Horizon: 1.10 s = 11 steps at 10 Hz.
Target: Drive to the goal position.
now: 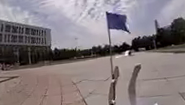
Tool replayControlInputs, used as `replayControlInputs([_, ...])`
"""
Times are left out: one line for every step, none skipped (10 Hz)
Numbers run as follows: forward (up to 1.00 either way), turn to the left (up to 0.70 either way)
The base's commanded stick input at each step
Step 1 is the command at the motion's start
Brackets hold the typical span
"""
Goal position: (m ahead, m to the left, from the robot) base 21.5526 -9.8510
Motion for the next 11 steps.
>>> replayControlInputs([0.70,-0.14])
replayControlInputs([0.70,-0.14])
replayControlInputs([0.70,-0.14])
replayControlInputs([0.70,-0.14])
replayControlInputs([0.70,-0.14])
replayControlInputs([0.70,-0.14])
replayControlInputs([0.70,-0.14])
replayControlInputs([0.70,-0.14])
replayControlInputs([0.70,-0.14])
replayControlInputs([0.70,-0.14])
replayControlInputs([0.70,-0.14])
